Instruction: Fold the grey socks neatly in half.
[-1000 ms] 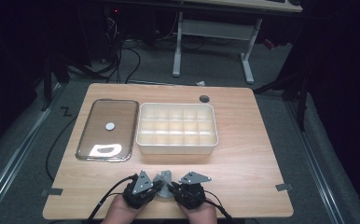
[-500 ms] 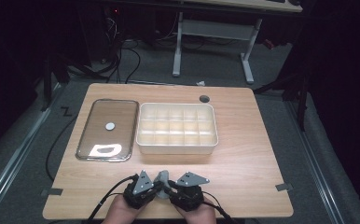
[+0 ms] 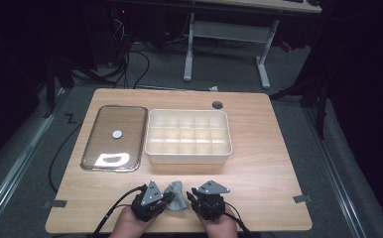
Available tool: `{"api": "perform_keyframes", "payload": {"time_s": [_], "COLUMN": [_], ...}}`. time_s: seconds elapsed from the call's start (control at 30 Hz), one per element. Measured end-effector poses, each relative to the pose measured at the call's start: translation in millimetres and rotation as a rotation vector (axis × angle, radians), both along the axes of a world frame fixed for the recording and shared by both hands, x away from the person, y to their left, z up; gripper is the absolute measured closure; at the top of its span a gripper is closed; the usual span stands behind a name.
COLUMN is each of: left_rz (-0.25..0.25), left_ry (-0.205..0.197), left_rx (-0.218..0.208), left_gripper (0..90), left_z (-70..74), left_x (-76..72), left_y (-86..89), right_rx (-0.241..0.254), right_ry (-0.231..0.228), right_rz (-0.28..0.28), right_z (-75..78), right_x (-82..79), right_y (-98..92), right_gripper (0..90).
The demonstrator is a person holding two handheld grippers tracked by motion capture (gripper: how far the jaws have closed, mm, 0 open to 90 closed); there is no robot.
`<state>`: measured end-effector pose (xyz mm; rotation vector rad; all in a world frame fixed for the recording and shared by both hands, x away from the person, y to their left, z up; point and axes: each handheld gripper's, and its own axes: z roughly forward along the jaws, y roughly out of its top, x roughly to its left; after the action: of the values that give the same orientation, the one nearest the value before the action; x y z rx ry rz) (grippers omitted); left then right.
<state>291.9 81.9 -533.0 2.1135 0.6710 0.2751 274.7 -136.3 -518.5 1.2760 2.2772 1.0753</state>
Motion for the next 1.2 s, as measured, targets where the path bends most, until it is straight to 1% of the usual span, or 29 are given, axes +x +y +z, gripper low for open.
{"api": "perform_keyframes", "payload": {"time_s": [0.03,0.07,0.1,0.17,0.23,0.27,0.3,0.33,0.37,0.4,0.43,0.53,0.7,0.83,0.9,1.0,1.07,1.2], "left_rz": [0.000,0.000,0.000,0.000,0.000,0.000,0.000,0.001,0.001,0.002,0.002,0.008,0.011,0.007,0.002,-0.003,-0.005,-0.007], "left_ry": [0.000,0.000,0.000,-0.001,-0.001,-0.001,-0.001,-0.002,-0.002,-0.004,-0.004,-0.009,-0.020,-0.019,-0.015,-0.012,-0.005,-0.009], "left_rx": [0.000,0.000,0.000,0.001,0.001,0.001,0.001,0.001,0.001,0.002,0.002,0.006,0.015,0.012,0.006,0.001,-0.004,-0.002], "left_gripper": [83.8,83.8,83.8,83.8,83.8,83.8,83.8,83.8,83.8,83.9,83.9,84.2,84.1,82.5,81.3,79.5,78.9,78.7], "left_z": [0.0,0.0,0.0,0.0,0.0,0.0,0.0,0.0,0.0,0.0,0.0,0.0,0.1,0.4,0.5,0.9,1.0,0.8], "left_x": [0.0,0.0,0.0,-0.1,0.0,0.0,0.0,-0.2,-0.2,-0.3,-0.3,-0.7,-1.9,-1.5,-1.1,-0.8,0.2,0.2], "left_y": [0.0,0.0,0.0,0.0,0.0,0.0,0.0,-0.1,-0.1,-0.2,-0.2,-0.7,-1.9,-2.4,-1.9,-1.6,-1.2,-1.4], "right_rx": [-0.008,-0.008,-0.018,-0.016,-0.012,0.003,0.003,0.015,0.015,0.014,0.014,0.019,0.009,0.001,0.014,0.025,0.033,0.046], "right_ry": [0.006,0.006,0.006,0.024,0.026,0.018,0.018,0.007,0.007,-0.008,-0.008,-0.037,-0.037,-0.035,-0.030,-0.024,-0.024,-0.035], "right_rz": [0.009,0.009,0.022,0.041,0.052,0.063,0.063,0.080,0.080,0.094,0.094,0.118,0.129,0.115,0.098,0.086,0.088,0.098], "right_z": [-2.1,-2.1,-4.0,-7.5,-8.0,-7.2,-7.2,-4.3,-4.3,0.0,0.0,8.9,10.9,12.0,10.9,10.8,11.1,12.0], "right_x": [0.0,0.0,0.4,-0.4,-0.5,-1.4,-1.4,-2.5,-2.5,-4.1,-4.1,-7.9,-8.0,-5.8,-3.6,-3.3,-4.6,-9.3], "right_y": [3.0,3.0,5.1,11.1,12.4,15.5,15.5,19.5,19.5,24.0,24.0,31.0,31.4,28.1,21.5,17.9,18.2,21.7], "right_gripper": [79.7,79.7,81.4,83.1,83.2,84.3,84.3,86.4,86.4,89.8,89.8,90.0,90.0,89.0,88.4,88.0,87.5,87.4]}}
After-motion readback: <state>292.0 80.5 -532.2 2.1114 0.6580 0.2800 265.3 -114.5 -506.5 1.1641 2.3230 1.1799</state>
